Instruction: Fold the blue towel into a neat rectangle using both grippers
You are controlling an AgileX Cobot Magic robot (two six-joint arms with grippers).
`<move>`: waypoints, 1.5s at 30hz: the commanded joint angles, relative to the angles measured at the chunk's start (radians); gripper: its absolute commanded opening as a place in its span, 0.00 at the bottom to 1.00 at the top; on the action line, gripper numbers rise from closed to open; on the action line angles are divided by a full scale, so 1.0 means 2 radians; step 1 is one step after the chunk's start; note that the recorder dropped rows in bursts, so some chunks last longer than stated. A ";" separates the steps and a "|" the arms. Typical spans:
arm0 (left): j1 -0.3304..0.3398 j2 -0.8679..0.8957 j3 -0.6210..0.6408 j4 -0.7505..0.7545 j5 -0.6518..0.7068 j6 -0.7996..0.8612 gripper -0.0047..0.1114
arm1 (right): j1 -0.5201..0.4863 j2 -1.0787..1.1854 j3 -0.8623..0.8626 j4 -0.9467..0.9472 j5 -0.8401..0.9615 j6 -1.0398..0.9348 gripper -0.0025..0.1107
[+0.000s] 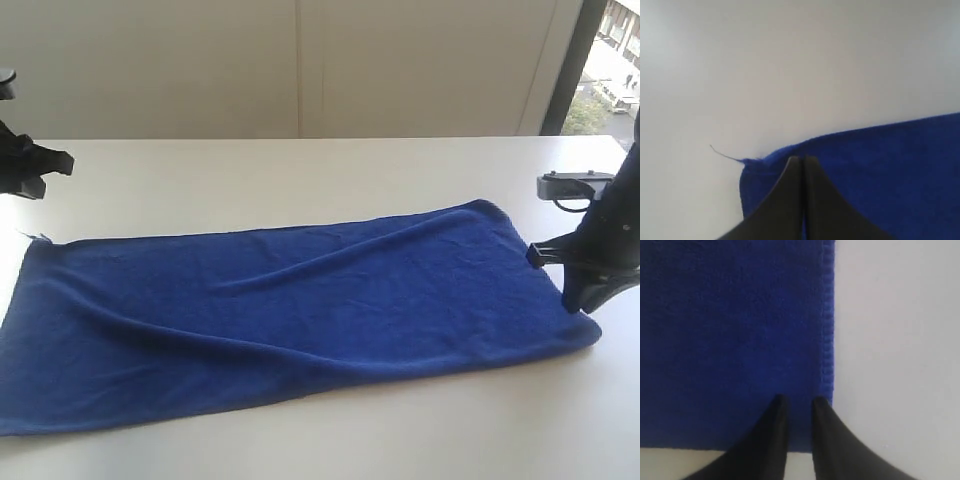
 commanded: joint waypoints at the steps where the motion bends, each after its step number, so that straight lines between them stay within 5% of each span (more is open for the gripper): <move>1: -0.010 -0.013 0.000 -0.027 0.057 0.014 0.04 | -0.001 0.001 0.002 -0.050 -0.002 0.031 0.09; 10: -0.087 0.009 0.000 -0.106 0.118 0.119 0.04 | -0.001 0.006 0.019 -0.101 0.021 0.067 0.02; 15: -0.120 0.035 0.000 -0.106 0.130 0.121 0.04 | -0.001 0.006 0.037 -0.004 0.012 -0.001 0.02; 25: -0.130 0.077 0.000 -0.110 0.138 0.121 0.04 | -0.001 0.004 0.028 0.223 -0.020 -0.133 0.02; 35: -0.130 0.094 0.000 -0.110 0.140 0.121 0.04 | -0.004 -0.003 0.000 0.216 -0.023 -0.148 0.02; 39: -0.133 0.096 0.000 -0.110 0.142 0.121 0.04 | -0.009 -0.027 -0.023 0.142 0.021 -0.119 0.15; 45: -0.133 0.096 0.000 -0.110 0.136 0.126 0.04 | -0.023 -0.048 0.001 0.043 0.038 -0.042 0.55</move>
